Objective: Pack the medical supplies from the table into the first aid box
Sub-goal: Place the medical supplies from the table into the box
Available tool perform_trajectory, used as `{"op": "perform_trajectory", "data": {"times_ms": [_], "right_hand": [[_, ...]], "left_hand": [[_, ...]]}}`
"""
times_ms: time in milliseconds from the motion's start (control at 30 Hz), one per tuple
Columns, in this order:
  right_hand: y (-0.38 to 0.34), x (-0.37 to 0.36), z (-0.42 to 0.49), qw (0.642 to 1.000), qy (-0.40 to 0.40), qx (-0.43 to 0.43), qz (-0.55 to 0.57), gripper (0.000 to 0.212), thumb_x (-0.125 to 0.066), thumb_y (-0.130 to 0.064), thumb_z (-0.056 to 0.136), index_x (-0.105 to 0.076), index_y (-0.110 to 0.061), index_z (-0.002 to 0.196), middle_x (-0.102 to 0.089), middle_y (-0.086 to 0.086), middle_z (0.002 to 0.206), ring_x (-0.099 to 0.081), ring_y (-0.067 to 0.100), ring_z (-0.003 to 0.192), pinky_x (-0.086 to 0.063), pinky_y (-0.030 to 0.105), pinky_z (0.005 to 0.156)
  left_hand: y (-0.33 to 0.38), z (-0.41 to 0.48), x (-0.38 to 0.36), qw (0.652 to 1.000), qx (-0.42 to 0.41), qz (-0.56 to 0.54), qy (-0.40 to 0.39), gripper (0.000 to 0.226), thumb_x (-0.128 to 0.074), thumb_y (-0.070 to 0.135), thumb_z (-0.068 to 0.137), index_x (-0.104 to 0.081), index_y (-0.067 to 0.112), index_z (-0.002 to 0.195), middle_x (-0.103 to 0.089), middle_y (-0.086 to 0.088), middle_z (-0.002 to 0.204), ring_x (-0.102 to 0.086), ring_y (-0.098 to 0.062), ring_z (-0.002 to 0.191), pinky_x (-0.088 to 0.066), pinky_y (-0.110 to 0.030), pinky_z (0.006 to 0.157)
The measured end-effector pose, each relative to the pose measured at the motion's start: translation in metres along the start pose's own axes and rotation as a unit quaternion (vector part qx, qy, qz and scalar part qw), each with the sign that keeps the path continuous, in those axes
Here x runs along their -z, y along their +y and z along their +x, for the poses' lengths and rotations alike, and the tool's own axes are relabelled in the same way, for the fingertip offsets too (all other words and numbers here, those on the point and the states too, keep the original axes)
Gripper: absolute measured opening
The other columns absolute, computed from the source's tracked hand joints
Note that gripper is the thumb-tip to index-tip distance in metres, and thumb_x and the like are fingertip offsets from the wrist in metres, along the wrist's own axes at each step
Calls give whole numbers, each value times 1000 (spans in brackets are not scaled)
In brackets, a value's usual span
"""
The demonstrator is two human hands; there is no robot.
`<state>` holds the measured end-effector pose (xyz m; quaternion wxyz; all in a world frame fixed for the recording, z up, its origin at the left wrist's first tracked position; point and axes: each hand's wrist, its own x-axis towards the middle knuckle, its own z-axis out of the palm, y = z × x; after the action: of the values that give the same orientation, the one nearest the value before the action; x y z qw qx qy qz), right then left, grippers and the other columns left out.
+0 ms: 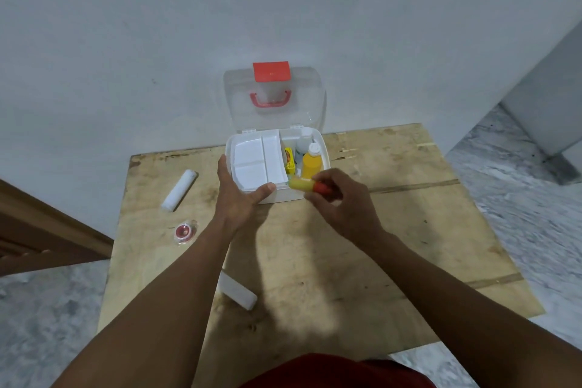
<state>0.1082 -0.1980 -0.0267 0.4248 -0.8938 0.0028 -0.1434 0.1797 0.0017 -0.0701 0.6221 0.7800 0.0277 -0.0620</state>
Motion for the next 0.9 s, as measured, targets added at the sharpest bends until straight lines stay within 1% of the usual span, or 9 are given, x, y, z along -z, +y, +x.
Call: {"op": "perform_trajectory", "data": {"times_ms": [67,200,267,367,433,500,600,767,900], "right_hand": [[-8,2,14,998,34,-25,45,27,-84,-16,73,-68,-11,94,-65,-13,78,-61,-6,67,-49,7,68],[-17,-1,39,994,53,-68,64,18,-82,-14,73,-68,-15,84,-67,-15,75,-62,-4,68,-49,9,67],[-17,-5,47,995,55,-74,46,22,-79,-14,74,-66,-16,91,-66,-15,73,-61,-5,62,-50,14,68],[-16,-10,53,996,46,-68,-15,33,-75,-18,77,-57,-19,105,-61,-17,63,-57,0,51,-52,25,65],[-16,-12,55,997,41,-56,-42,30,-73,-20,80,-55,-18,104,-65,-13,68,-62,7,55,-55,30,68],[-12,-15,57,997,40,-44,-58,26,-71,-21,82,-57,-17,104,-73,-3,82,-70,19,67,-57,34,72],[-6,-22,58,996,37,-21,-77,22,-66,-22,88,-60,-19,109,-77,6,94,-73,24,76,-57,36,75],[-2,-33,58,994,29,0,-104,21,-65,-22,91,-64,-16,111,-75,9,93,-73,27,78,-52,26,73],[1,-42,60,991,11,4,-133,21,-65,-18,90,-61,-15,110,-74,8,91,-71,31,76,-57,37,74]], "left_hand": [[-1,0,0,1000,2,3,0,112,-87,25,71,-9,25,152,-38,3,144,-42,-16,127,-43,-42,107],[-2,1,1,1000,0,-4,3,111,-87,24,71,-11,25,151,-38,3,144,-42,-17,128,-43,-42,108],[-1,1,0,1000,-4,-4,2,108,-87,22,71,-13,25,150,-39,4,143,-43,-16,127,-44,-42,106],[-2,2,0,1000,-10,-6,3,106,-88,21,71,-16,24,149,-41,3,140,-45,-16,126,-46,-42,104],[-2,1,0,1000,-11,-11,4,106,-87,19,71,-15,23,149,-41,3,141,-45,-16,126,-46,-38,104],[-2,1,0,1000,-14,-14,4,106,-87,19,71,-15,23,149,-41,3,140,-45,-16,126,-47,-35,102],[-4,1,0,1000,-13,-13,4,106,-88,22,70,-16,24,148,-42,3,140,-45,-15,126,-47,-40,103],[-6,3,1,1000,-8,-16,3,107,-89,25,69,-16,26,147,-44,2,139,-47,-17,126,-48,-45,103],[-6,2,0,1000,-15,-15,3,106,-88,22,71,-15,24,148,-44,2,138,-47,-17,125,-48,-42,103]]}}
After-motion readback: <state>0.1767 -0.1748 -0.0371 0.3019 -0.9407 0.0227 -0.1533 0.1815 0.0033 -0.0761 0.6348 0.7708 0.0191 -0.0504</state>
